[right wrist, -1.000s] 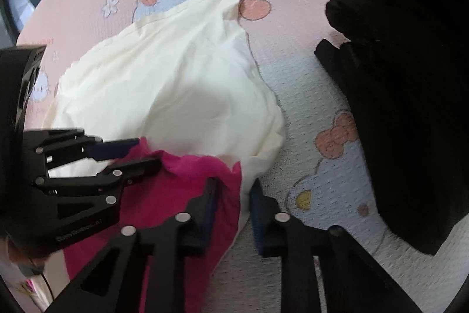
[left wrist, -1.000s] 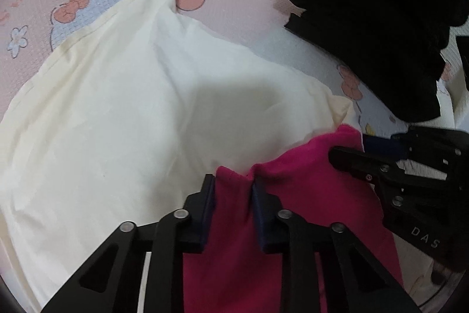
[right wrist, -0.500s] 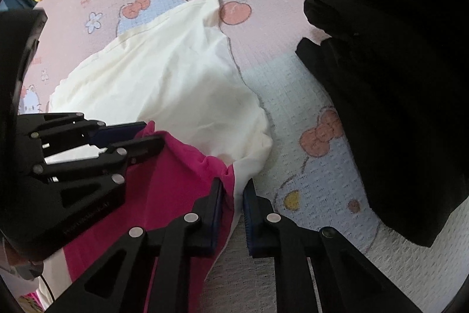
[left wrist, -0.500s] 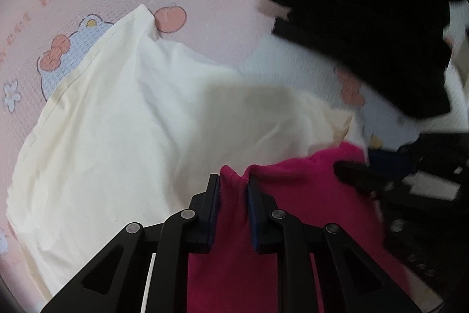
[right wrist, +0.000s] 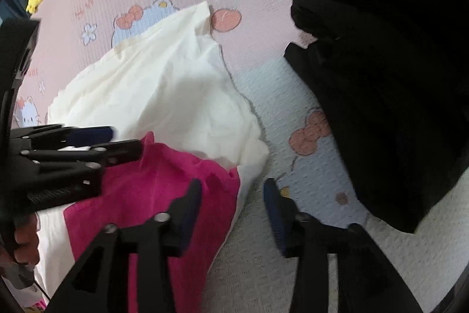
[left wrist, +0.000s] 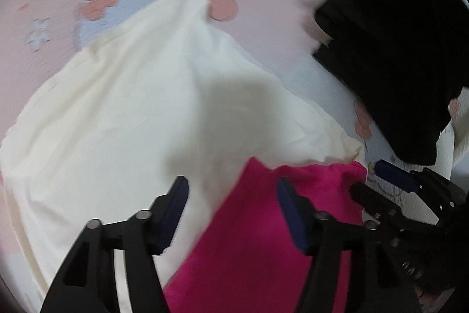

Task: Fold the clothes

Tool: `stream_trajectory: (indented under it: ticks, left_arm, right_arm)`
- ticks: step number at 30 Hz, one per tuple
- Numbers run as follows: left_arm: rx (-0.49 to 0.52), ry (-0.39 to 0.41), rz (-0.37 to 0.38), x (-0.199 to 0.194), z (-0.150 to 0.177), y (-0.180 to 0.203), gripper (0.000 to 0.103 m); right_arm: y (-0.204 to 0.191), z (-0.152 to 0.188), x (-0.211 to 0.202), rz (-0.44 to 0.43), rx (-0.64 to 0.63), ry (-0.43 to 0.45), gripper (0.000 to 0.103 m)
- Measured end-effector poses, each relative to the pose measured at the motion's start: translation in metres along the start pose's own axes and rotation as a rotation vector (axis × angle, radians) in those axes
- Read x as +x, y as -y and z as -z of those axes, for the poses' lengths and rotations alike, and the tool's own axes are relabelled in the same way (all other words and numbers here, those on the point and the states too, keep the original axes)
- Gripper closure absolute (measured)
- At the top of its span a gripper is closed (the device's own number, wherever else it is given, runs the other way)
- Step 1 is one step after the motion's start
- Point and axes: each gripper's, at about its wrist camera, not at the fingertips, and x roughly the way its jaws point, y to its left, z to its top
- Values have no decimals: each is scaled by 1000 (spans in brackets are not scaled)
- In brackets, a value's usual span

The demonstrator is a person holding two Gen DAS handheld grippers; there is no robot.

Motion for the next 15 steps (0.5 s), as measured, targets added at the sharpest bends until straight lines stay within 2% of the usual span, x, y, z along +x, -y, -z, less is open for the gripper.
stream_trajectory:
  ticks: [3,7,12,15]
  left_arm:
    - [-9,-20,-20,-12,12,-8,42]
    - [-7,-56,-76,-23,42,-15,42]
    - [-28,-60,-108,-42,76,-26,42]
    - [-31,-52,-155,-60,98,-35,42]
  right_arm:
    - [5,1,-8,-11,23,0,50]
    - [5,6,-21,32,8,-2,44]
    - [-1,19,-39,60,-6,-15,40]
    - [-8,28,-50,67,-15,-22,39]
